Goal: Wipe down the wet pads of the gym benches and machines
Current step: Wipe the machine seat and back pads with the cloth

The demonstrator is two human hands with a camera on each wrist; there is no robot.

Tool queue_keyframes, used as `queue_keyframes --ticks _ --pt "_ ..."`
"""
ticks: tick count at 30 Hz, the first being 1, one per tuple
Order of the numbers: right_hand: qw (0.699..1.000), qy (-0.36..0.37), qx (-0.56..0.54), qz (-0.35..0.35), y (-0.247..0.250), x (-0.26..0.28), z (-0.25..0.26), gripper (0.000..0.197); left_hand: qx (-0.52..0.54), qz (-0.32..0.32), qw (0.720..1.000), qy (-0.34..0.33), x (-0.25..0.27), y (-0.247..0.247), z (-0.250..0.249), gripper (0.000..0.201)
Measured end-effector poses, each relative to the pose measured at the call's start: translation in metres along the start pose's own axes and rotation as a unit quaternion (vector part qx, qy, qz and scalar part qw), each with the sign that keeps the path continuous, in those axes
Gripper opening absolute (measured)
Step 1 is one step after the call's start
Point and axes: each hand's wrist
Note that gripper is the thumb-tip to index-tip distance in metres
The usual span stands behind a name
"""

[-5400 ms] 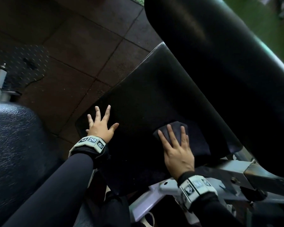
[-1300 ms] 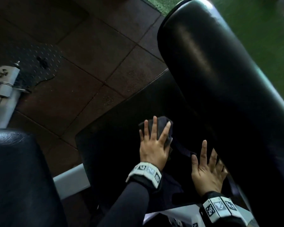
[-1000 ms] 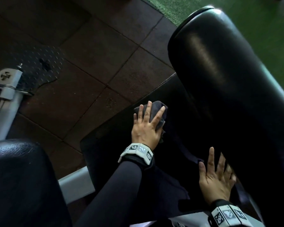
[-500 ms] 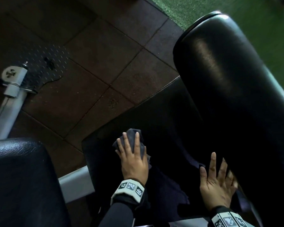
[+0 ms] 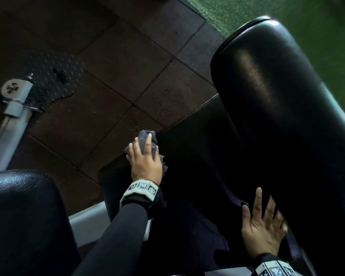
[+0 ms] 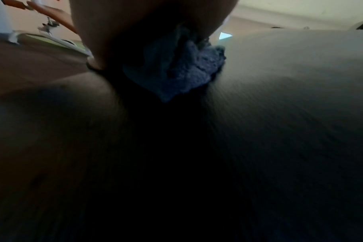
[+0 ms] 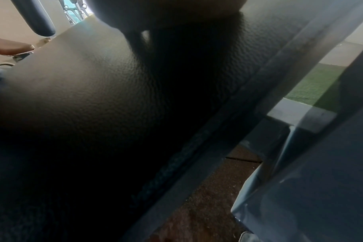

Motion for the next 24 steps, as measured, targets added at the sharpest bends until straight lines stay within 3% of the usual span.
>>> queue_keyframes --ticks 2,6,8,11,14,18,24 --pt "1.000 0.013 0.003 -0.018 -0.002 -0.002 -0.002 0.059 -0.010 -0.039 0.999 -0.017 0.025 -0.010 0.013 0.050" --pt "0.999 0.026 0.013 -0.029 -0.007 -0.005 -0.006 0.071 -0.039 0.029 0.995 -0.083 0.068 -0.031 0.000 0.060" --pt "0.999 0.028 0.019 -0.039 -0.009 -0.008 -0.008 0.076 -0.048 0.045 0.989 -0.132 0.067 -0.034 -0.018 0.058" --pt "0.998 0.025 0.027 -0.041 -0.010 -0.009 -0.010 0.073 -0.046 0.045 0.986 -0.154 0.040 -0.029 -0.036 0.054" --pt "0.999 0.020 0.030 -0.037 -0.010 -0.008 -0.010 0.071 -0.037 0.044 0.989 -0.134 0.010 -0.015 -0.037 0.054" --pt "0.997 0.023 0.045 -0.061 -0.019 -0.012 -0.018 0.072 -0.018 0.049 0.997 -0.050 -0.005 0.000 -0.019 0.057" --pt "0.993 0.047 0.048 -0.096 -0.027 -0.016 -0.027 0.071 -0.029 0.020 0.999 -0.018 0.050 -0.013 0.011 0.064"
Point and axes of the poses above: each hand's wrist, its own x-axis away from the middle knuckle, its own y-axis out of the back of the hand, z = x × y, and after that the axes turned 5 degrees about z, right-handed
